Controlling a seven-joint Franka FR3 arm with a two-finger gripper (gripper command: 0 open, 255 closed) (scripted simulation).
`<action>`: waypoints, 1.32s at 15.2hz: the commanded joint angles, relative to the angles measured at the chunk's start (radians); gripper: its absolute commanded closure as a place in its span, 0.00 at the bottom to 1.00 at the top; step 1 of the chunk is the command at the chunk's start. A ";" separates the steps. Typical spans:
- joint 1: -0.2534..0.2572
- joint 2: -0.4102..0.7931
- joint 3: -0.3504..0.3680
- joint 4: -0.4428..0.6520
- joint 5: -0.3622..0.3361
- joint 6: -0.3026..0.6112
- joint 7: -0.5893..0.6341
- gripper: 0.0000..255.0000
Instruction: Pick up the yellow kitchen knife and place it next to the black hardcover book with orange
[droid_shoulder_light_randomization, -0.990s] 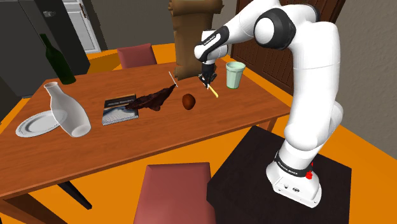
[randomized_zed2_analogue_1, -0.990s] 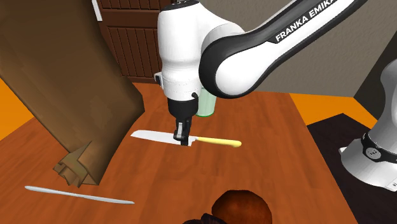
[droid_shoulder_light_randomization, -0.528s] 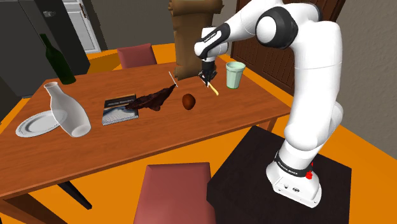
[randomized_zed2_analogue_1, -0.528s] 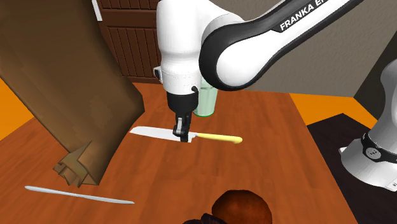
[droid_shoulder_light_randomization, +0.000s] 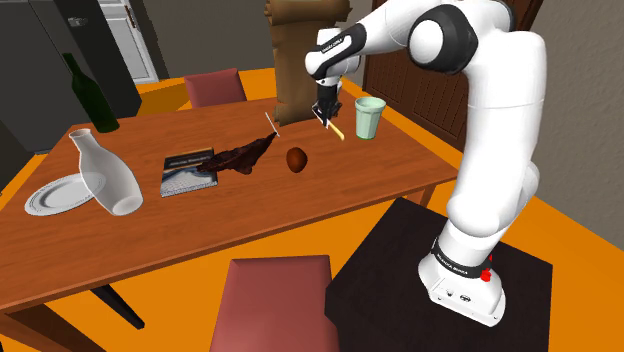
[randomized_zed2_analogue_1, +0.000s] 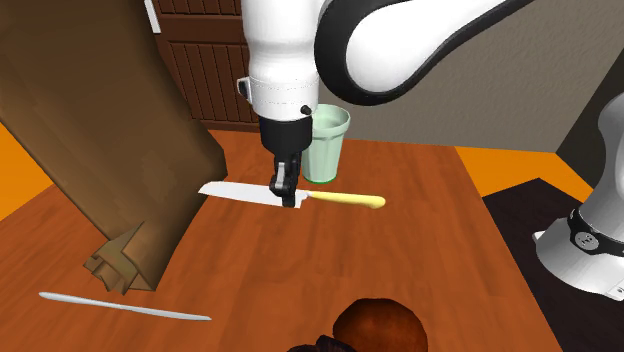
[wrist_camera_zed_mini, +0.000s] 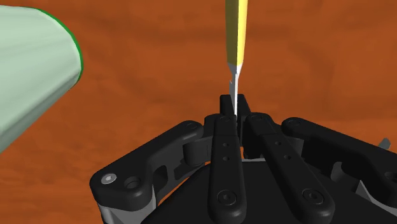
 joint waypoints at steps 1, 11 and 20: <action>-0.001 -0.007 -0.001 0.019 -0.001 -0.027 0.000 1.00; 0.000 -0.042 -0.004 0.098 -0.009 -0.140 0.005 1.00; 0.126 -0.143 0.066 -0.039 -0.042 -0.102 0.207 1.00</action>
